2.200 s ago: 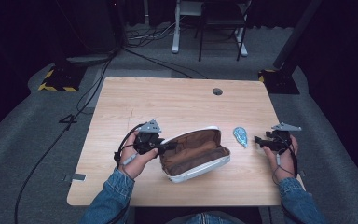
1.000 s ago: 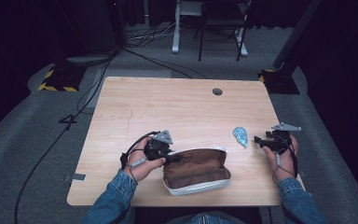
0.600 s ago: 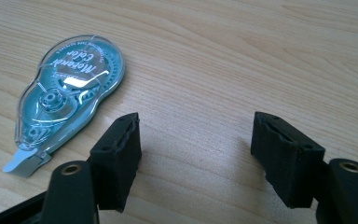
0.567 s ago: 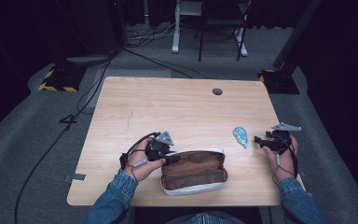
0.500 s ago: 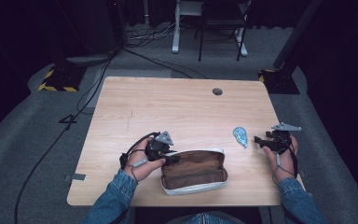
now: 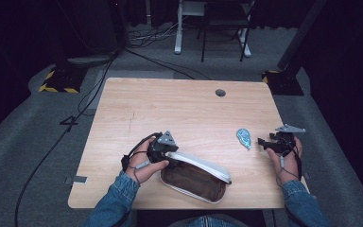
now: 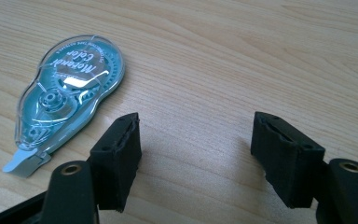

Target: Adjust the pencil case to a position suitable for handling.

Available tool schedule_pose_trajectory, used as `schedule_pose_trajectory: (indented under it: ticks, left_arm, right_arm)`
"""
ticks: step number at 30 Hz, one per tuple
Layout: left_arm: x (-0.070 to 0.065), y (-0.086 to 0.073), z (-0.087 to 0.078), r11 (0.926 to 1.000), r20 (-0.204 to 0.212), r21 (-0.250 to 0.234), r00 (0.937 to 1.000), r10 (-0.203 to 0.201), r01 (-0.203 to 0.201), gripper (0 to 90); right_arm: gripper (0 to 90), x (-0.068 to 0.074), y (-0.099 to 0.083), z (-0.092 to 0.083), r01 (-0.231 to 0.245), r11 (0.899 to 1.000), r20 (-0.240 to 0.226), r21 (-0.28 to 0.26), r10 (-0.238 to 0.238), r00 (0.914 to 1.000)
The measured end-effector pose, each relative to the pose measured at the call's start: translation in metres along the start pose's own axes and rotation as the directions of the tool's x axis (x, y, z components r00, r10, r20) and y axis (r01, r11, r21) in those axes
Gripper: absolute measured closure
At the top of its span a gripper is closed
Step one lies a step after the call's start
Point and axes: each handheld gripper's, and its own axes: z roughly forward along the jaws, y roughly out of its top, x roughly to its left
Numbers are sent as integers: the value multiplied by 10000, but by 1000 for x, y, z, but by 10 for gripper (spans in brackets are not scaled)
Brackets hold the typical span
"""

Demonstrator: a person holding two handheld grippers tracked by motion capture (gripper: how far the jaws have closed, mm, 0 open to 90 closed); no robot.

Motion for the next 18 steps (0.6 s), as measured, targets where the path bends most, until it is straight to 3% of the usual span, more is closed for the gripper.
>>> schedule_pose_trajectory:
  ticks: [3, 9, 11, 14, 18]
  left_arm:
    - [0, 0, 0, 10000, -3, 27, 10000, 65, -65, 430]
    - [-6, 4, -5, 9973, -92, 653, 9995, -317, 322, 599]
    - [-6, 4, -5, 9957, 46, 755, 9986, -534, 529, 659]
    - [-2, 1, -3, 9886, 582, 1142, 9928, -1049, 978, 775]
    - [0, 0, 0, 9881, 481, 1232, 9939, -988, 922, 788]
  right_arm:
    - [333, 0, 0, 0, 3, 10000, 0, -1, -3, 10000]
    - [333, 0, 0, 0, 0, 10000, 1, -1, 0, 10000]
    - [333, 0, 0, 0, 2, 10000, 1, -2, -2, 10000]
    - [333, 0, 0, 0, 6, 10000, -2, -2, -6, 10000]
    - [333, 0, 0, 0, 3, 10000, 0, -1, -3, 10000]
